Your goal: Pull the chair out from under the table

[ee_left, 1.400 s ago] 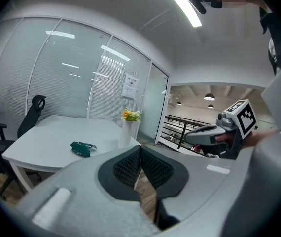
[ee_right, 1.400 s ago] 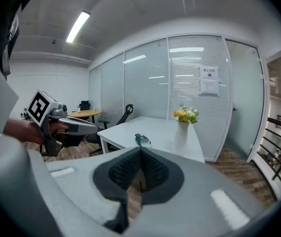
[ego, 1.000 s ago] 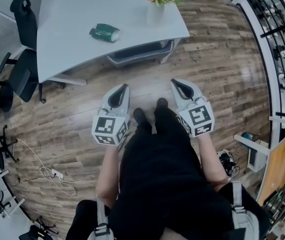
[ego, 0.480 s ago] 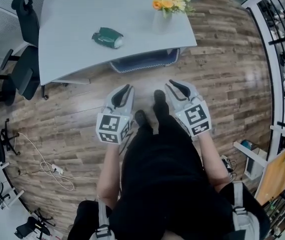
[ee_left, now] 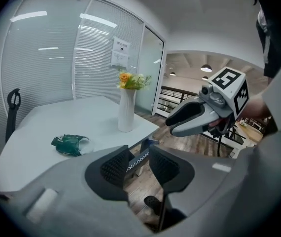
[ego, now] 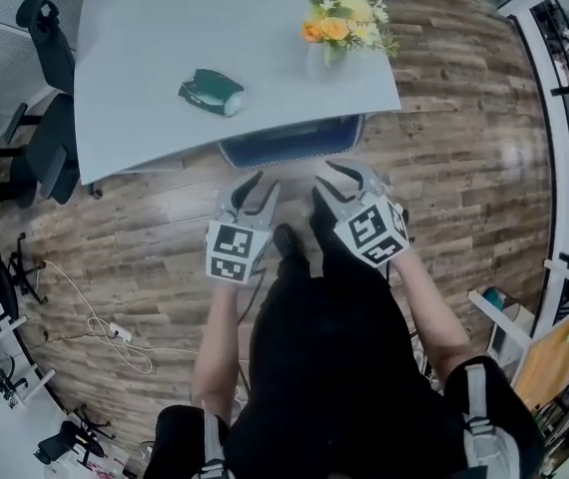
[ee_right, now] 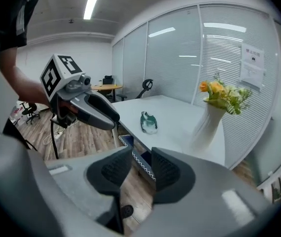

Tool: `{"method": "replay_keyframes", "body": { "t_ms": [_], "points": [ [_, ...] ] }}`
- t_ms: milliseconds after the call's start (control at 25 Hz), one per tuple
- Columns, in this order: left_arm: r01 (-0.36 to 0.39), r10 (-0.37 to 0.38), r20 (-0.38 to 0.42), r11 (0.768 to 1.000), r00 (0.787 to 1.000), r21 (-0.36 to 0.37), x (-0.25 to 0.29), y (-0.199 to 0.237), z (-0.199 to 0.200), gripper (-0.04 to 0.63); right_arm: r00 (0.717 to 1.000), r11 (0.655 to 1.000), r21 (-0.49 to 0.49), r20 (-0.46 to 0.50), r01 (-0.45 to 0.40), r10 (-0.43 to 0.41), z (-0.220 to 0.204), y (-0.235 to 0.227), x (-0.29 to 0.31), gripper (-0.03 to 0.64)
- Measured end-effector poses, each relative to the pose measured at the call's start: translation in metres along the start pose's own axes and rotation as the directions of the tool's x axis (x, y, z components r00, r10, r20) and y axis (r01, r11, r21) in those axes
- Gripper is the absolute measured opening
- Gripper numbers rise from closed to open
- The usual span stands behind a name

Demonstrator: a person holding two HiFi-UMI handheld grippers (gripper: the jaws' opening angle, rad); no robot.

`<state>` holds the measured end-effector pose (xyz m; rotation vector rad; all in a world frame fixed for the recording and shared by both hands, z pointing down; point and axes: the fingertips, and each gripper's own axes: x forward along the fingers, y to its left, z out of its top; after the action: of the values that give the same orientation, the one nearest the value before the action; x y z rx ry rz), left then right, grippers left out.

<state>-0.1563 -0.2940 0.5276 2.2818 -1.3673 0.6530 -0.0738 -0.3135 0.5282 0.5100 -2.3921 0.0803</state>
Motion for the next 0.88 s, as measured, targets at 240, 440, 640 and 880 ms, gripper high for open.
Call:
{"method": "replay_keyframes", "body": {
  "t_ms": [240, 440, 640, 880],
  "points": [
    [0.055, -0.037, -0.129, 0.989, 0.991, 0.136, 0.042, 0.000, -0.020, 0.152, 0.995, 0.994, -0.097, -0.085, -0.053, 0.045, -0.026, -0.011, 0.033, 0.130],
    [0.090, -0.035, -0.225, 0.967, 0.974, 0.240, 0.069, -0.004, -0.040, 0.167, 0.986, 0.982, -0.156, -0.147, -0.103, 0.080, -0.052, -0.010, 0.052, 0.130],
    [0.130, -0.019, -0.305, 0.929, 0.952, 0.348, 0.092, -0.004, -0.061, 0.172, 0.984, 0.973, -0.190, -0.144, -0.127, 0.101, -0.062, -0.012, 0.067, 0.145],
    [0.137, 0.011, -0.352, 0.909, 0.936, 0.393, 0.108, 0.004, -0.076, 0.182, 0.976, 0.946, -0.282, -0.187, -0.159, 0.108, -0.078, -0.010, 0.087, 0.163]
  ]
}}
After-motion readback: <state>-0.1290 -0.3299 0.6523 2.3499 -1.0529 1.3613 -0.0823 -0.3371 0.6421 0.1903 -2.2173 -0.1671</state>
